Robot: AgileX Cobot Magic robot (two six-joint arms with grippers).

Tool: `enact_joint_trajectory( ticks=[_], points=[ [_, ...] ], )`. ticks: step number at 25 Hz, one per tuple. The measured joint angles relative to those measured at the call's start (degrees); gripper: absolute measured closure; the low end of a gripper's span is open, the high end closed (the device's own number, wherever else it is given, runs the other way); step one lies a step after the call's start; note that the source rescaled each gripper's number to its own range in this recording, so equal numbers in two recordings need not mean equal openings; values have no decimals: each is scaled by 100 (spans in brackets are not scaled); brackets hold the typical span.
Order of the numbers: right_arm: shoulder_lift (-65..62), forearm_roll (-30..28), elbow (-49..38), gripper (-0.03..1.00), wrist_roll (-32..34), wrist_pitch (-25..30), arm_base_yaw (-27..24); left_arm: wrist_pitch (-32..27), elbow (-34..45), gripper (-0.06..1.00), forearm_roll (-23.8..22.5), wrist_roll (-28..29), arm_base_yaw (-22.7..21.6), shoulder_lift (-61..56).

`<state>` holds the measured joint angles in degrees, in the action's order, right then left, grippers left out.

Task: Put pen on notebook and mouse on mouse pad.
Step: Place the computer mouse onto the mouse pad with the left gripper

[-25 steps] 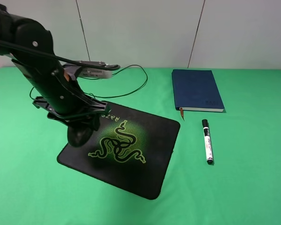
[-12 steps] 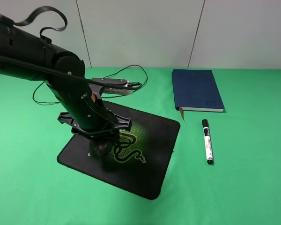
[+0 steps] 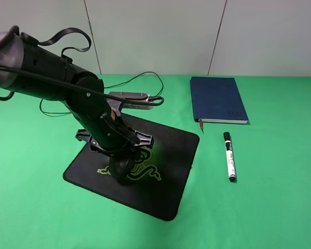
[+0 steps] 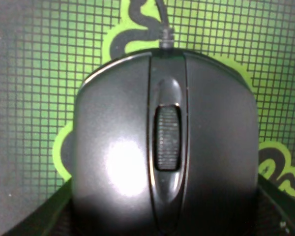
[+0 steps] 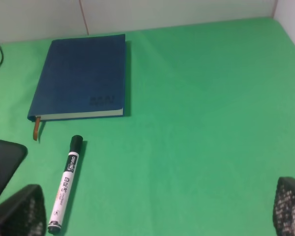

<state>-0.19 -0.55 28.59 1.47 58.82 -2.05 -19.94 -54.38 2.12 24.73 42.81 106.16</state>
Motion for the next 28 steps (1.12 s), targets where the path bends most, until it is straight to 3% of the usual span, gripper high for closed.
enact_joint_trajectory(
  ticks=[9,10,13,14,16,20,28],
  points=[
    [0,0,0,-3,0,0,0,30,0,94,0,180,0,0],
    [0,0,0,-3,0,0,0,50,0,87,0,194,0,0],
    [0,0,0,-3,0,0,0,116,0,25,0,186,0,0],
    [0,0,0,-3,0,0,0,116,0,13,0,141,0,0],
    [0,0,0,-3,0,0,0,111,0,2,0,-6,0,0],
    [0,0,0,-3,0,0,0,88,0,-4,0,-138,0,0],
    [0,0,0,-3,0,0,0,-85,0,-5,0,-163,0,-141]
  ],
)
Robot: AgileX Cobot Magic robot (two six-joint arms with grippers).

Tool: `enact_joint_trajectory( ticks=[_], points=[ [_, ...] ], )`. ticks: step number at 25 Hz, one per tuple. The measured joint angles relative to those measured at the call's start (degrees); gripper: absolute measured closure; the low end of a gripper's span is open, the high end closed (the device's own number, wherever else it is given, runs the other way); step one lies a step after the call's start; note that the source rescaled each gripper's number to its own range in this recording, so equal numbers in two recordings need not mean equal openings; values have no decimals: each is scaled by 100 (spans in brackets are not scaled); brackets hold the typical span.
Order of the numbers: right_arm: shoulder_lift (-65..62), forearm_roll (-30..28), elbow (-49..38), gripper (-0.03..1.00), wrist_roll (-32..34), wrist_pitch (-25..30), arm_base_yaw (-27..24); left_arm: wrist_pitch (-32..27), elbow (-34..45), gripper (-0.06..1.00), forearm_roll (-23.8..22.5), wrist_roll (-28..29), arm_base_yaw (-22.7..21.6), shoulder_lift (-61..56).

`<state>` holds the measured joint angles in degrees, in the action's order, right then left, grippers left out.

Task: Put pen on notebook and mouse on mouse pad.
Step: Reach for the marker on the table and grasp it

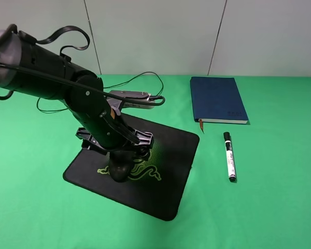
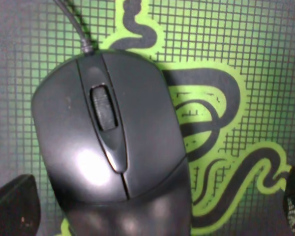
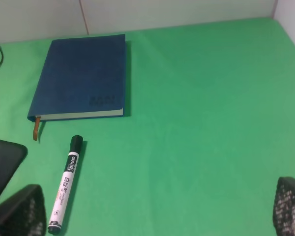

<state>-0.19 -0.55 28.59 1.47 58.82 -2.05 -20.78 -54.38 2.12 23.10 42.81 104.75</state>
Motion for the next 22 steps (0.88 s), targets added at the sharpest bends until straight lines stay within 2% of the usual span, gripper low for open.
enact_joint_trajectory(
  ticks=[6,15,22],
  points=[
    [0,0,0,-3,0,0,0,-625,0,-5,-87,-5,0,-877],
    [0,0,0,-3,0,0,0,-2240,0,-3,-769,-10,0,-2840],
    [0,0,0,-3,0,0,0,-3528,0,-2,-903,-10,0,-4324]
  ],
)
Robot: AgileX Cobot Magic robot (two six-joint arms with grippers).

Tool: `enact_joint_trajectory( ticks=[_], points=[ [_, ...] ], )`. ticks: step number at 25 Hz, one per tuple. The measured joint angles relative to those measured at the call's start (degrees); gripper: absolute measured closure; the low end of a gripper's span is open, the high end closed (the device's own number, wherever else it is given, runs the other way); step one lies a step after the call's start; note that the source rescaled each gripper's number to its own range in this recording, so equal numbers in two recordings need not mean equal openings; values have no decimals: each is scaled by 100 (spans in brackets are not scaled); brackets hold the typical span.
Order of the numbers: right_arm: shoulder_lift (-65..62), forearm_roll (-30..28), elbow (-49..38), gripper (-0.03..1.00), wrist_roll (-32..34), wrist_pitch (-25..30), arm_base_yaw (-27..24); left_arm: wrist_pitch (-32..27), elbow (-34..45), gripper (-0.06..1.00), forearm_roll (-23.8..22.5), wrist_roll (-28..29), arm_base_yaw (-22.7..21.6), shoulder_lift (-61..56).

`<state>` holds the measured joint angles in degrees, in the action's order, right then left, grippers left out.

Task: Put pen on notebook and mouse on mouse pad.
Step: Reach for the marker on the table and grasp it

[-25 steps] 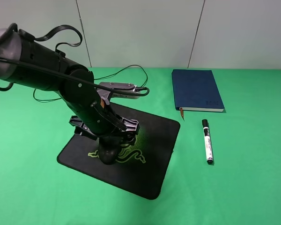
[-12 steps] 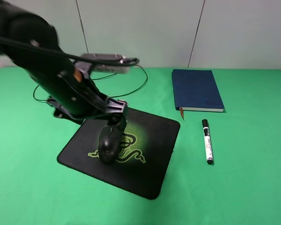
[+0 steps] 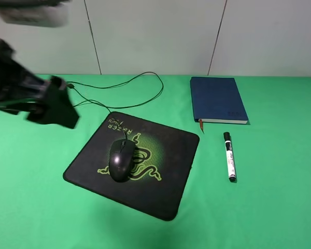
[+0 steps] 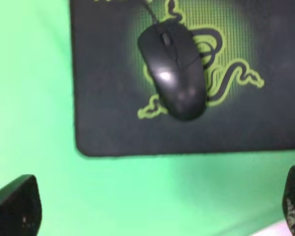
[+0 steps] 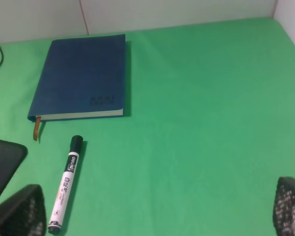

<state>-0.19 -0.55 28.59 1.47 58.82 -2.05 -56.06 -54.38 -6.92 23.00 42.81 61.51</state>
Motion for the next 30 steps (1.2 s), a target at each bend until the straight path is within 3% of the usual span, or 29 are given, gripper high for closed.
enact_joint_trajectory(
  ticks=[5,11,15,22,30],
  points=[
    [0,0,0,-3,0,0,0,-1183,5,-2,-84,-6,0,-853],
    [0,0,0,-3,0,0,0,-1199,323,-2,-124,-343,-112,-1852],
    [0,0,0,-3,0,0,0,-941,953,-2,-129,-749,-668,-2382],
    [0,0,0,-3,0,0,0,-381,2023,-2,46,-1955,-1908,-3377],
    [0,0,0,-3,0,0,0,-415,2622,-2,320,-2197,-2866,-4712]
  ],
)
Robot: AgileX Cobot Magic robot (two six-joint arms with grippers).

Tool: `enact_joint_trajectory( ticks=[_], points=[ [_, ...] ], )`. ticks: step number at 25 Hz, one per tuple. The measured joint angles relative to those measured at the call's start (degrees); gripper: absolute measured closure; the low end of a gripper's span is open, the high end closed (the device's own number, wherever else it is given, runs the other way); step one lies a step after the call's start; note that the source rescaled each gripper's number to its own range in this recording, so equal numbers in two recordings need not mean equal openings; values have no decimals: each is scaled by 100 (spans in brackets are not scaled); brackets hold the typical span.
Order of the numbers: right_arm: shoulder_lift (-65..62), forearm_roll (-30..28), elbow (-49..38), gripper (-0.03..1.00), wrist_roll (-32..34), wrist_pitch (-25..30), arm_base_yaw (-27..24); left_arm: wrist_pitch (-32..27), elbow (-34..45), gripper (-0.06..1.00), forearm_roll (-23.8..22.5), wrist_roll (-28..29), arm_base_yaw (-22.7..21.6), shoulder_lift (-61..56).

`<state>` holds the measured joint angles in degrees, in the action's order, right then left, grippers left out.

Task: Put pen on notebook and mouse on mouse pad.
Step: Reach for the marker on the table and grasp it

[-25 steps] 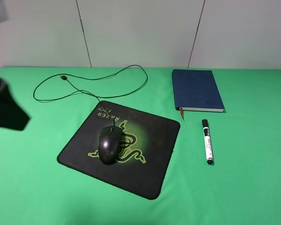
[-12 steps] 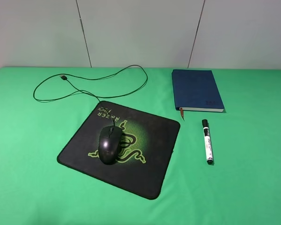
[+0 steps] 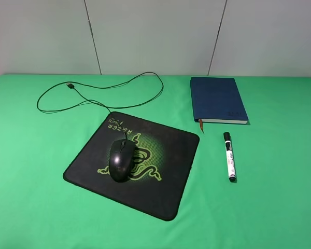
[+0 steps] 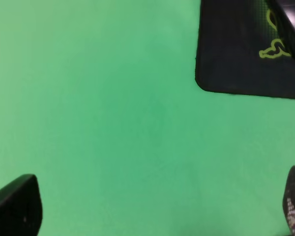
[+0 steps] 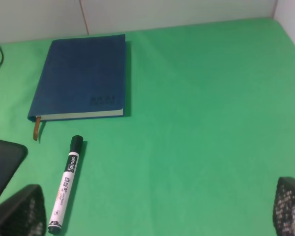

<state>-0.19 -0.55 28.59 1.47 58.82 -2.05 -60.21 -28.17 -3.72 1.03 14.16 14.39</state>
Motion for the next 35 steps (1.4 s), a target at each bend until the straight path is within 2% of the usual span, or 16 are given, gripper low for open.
enact_joint_trajectory(
  ticks=[6,12,23,35],
  points=[
    [0,0,0,-3,0,0,0,0,18,-2,25,-12,-386,-800],
    [0,0,0,-3,0,0,0,-6,18,-2,30,-12,-450,-1451],
    [0,0,0,-3,0,0,0,-32,18,-2,-165,-15,-450,-1457],
    [0,0,0,-3,0,0,0,-46,18,-2,-166,-15,-456,-1457]
  ],
)
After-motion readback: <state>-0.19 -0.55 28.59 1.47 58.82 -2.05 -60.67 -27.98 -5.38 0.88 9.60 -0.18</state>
